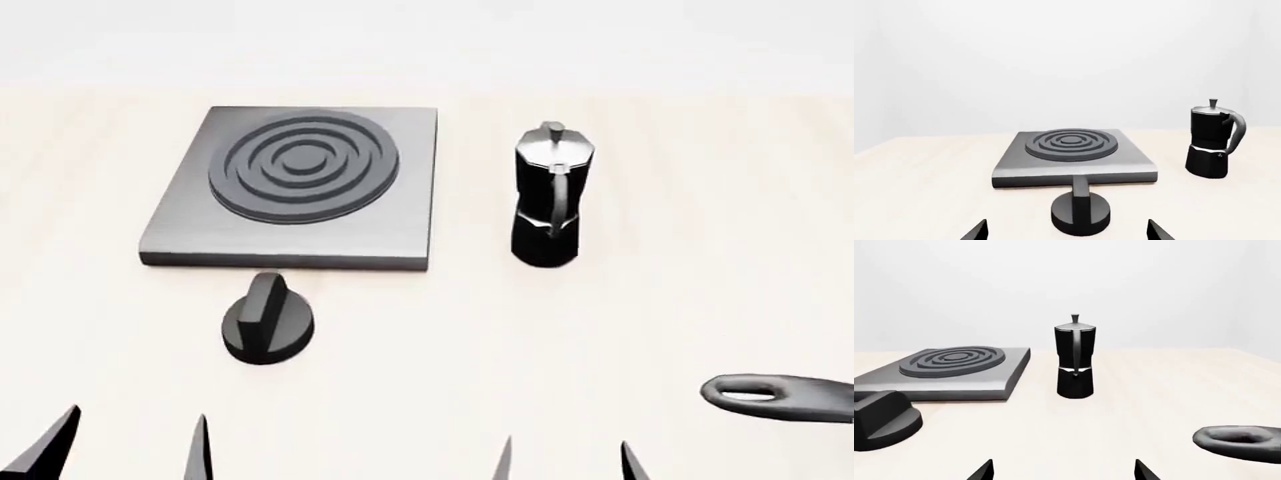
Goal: Put the moka pot on the stove.
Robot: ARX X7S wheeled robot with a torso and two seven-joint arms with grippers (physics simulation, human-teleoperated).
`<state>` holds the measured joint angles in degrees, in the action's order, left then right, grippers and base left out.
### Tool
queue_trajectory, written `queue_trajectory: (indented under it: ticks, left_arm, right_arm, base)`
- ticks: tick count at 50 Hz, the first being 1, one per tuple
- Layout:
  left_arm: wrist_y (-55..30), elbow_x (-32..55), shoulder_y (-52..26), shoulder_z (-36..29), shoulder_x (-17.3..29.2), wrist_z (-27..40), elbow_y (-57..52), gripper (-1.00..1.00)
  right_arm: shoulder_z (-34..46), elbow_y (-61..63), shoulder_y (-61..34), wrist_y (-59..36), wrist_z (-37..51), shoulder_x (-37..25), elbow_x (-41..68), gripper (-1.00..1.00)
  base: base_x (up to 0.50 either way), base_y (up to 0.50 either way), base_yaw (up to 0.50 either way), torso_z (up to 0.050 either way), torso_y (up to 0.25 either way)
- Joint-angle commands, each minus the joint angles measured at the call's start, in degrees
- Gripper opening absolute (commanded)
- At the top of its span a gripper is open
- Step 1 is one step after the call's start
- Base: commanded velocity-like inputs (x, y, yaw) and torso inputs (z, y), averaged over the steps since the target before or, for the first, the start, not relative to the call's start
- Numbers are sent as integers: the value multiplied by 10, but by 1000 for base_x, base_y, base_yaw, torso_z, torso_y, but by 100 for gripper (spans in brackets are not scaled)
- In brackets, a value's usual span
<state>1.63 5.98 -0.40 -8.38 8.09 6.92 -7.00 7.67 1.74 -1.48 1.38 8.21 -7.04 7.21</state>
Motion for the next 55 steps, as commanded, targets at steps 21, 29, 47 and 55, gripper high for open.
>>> queue_trajectory:
  ticks: [21,29,47,55]
  left_arm:
    - [11,-5,-29,-17,10,15,59,100]
    - [14,-2,-31,-20,11,17,61,100]
    - [17,5,-32,-26,16,20,64,100]
    - [18,7,-32,-30,18,22,64,100]
  right_arm:
    - [17,1,1,4,16,-12,8,100]
    - [20,0,2,8,18,-14,13,100]
    - [28,-8,-1,9,24,-19,20,100]
    - [31,-11,-3,11,26,-20,22,100]
  base:
    - [234,0,0,0,0]
    - [237,0,0,0,0]
    - [235,0,0,0,0]
    - [236,0,0,0,0]
